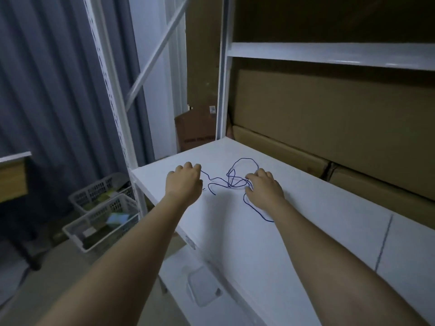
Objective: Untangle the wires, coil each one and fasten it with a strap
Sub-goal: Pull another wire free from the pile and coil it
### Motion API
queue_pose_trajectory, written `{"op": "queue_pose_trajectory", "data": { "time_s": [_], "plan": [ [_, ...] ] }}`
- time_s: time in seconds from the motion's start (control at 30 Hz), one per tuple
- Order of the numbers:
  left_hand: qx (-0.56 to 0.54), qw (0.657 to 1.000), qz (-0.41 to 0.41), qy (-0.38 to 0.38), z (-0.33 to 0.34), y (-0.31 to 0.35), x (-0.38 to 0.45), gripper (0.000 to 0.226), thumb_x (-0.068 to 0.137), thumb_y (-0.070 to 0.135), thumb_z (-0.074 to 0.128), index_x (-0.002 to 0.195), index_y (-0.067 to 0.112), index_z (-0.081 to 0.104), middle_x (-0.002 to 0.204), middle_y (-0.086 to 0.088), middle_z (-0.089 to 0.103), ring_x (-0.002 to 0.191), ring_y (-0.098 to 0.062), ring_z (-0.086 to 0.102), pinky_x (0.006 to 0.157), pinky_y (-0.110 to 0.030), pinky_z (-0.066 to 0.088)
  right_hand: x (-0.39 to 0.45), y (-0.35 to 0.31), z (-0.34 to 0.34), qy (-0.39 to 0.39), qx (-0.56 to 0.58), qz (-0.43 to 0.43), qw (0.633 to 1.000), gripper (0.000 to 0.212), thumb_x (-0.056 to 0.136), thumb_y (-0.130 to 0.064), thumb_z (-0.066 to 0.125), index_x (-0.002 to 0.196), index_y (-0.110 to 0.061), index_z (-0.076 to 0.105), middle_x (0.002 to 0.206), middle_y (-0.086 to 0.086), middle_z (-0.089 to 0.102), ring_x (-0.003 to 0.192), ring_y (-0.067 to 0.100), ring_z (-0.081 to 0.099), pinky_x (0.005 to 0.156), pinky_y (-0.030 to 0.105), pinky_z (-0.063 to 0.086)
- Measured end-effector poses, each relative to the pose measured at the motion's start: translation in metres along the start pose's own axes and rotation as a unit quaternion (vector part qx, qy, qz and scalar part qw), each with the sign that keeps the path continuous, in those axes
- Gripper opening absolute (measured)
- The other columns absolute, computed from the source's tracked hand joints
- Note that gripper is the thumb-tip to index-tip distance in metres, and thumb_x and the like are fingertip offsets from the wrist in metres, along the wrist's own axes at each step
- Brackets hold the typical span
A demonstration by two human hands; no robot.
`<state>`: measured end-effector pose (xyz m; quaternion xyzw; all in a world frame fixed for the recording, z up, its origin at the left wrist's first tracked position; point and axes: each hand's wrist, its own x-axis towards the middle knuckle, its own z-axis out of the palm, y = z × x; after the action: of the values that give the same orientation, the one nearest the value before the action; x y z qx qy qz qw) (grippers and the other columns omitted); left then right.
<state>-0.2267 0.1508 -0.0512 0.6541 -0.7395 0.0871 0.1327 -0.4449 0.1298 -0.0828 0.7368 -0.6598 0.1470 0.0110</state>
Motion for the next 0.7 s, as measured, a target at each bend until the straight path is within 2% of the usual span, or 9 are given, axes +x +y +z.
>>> {"op": "queue_pose_trajectory", "data": {
  "time_s": [0.1, 0.17, 0.27, 0.33, 0.4, 0.5, 0.6, 0.7],
  "plan": [
    [-0.006, 1.000, 0.015, -0.009, 0.019, -0.024, 0.044, 0.032, 0.098, 0.031, 0.045, 0.125, 0.014, 0.049, 0.124, -0.009, 0.055, 0.110, -0.029, 0.052, 0.084, -0.036, 0.044, 0.043, -0.011, 0.020, -0.024, 0.040, 0.032, 0.998, 0.043, 0.097, -0.043, 0.047, 0.129, -0.016, 0.055, 0.126, 0.009, 0.054, 0.117, 0.028, 0.047, 0.090, 0.034, 0.041],
    [-0.007, 0.999, 0.034, -0.022, 0.033, -0.037, 0.072, 0.035, 0.098, 0.034, 0.046, 0.126, 0.014, 0.049, 0.126, -0.009, 0.054, 0.112, -0.029, 0.052, 0.085, -0.037, 0.044, 0.072, -0.015, 0.033, -0.066, 0.098, 0.073, 0.990, 0.046, 0.091, -0.050, 0.054, 0.118, -0.013, 0.061, 0.110, 0.008, 0.063, 0.105, 0.027, 0.056, 0.082, 0.032, 0.045],
    [-0.024, 0.994, 0.092, -0.050, 0.056, -0.052, 0.107, 0.040, 0.097, 0.043, 0.047, 0.128, 0.018, 0.051, 0.128, -0.007, 0.053, 0.115, -0.027, 0.051, 0.086, -0.037, 0.044, 0.111, -0.021, 0.053, -0.091, 0.160, 0.079, 0.980, 0.025, 0.087, -0.029, 0.065, 0.102, -0.010, 0.063, 0.090, 0.007, 0.061, 0.080, 0.023, 0.059, 0.067, 0.026, 0.044],
    [-0.065, 0.981, 0.145, -0.111, 0.070, -0.058, 0.126, 0.042, 0.094, 0.048, 0.051, 0.127, 0.022, 0.055, 0.127, -0.004, 0.054, 0.113, -0.024, 0.051, 0.084, -0.032, 0.042, 0.134, -0.024, 0.065, -0.074, 0.208, 0.094, 0.971, 0.015, 0.085, -0.019, 0.065, 0.097, -0.010, 0.065, 0.079, 0.006, 0.062, 0.059, 0.015, 0.055, 0.051, 0.020, 0.041],
    [-0.112, 0.956, 0.200, -0.181, 0.083, -0.064, 0.146, 0.044, 0.089, 0.051, 0.058, 0.126, 0.026, 0.057, 0.125, 0.000, 0.055, 0.109, -0.018, 0.054, 0.081, -0.027, 0.042, 0.156, -0.026, 0.072, -0.077, 0.259, 0.110, 0.957, 0.012, 0.084, -0.017, 0.067, 0.096, -0.013, 0.064, 0.068, 0.004, 0.060, 0.044, 0.010, 0.052, 0.045, 0.019, 0.042],
    [-0.187, 0.916, 0.267, -0.236, 0.100, -0.070, 0.169, 0.049, 0.083, 0.049, 0.068, 0.126, 0.028, 0.059, 0.121, 0.005, 0.055, 0.103, -0.011, 0.055, 0.087, -0.028, 0.046, 0.180, -0.027, 0.077, -0.078, 0.296, 0.130, 0.943, 0.013, 0.085, -0.014, 0.067, 0.097, -0.013, 0.062, 0.064, 0.003, 0.057, 0.041, 0.014, 0.053, 0.052, 0.027, 0.049],
    [-0.245, 0.894, 0.312, -0.210, 0.117, -0.066, 0.186, 0.044, 0.084, 0.045, 0.069, 0.123, 0.028, 0.062, 0.112, 0.007, 0.058, 0.097, -0.009, 0.055, 0.085, -0.026, 0.046, 0.193, -0.029, 0.078, -0.089, 0.320, 0.141, 0.933, 0.018, 0.084, -0.011, 0.067, 0.102, -0.011, 0.063, 0.066, 0.006, 0.059, 0.041, 0.015, 0.054, 0.049, 0.025, 0.048],
    [-0.250, 0.882, 0.363, -0.171, 0.126, -0.059, 0.211, 0.021, 0.090, 0.029, 0.064, 0.105, 0.016, 0.070, 0.102, -0.003, 0.063, 0.093, -0.018, 0.057, 0.080, -0.030, 0.045, 0.201, -0.026, 0.074, -0.129, 0.329, 0.155, 0.923, 0.017, 0.087, -0.013, 0.066, 0.104, -0.010, 0.063, 0.067, 0.012, 0.064, 0.045, 0.017, 0.056, 0.049, 0.025, 0.048]
  ]
}}
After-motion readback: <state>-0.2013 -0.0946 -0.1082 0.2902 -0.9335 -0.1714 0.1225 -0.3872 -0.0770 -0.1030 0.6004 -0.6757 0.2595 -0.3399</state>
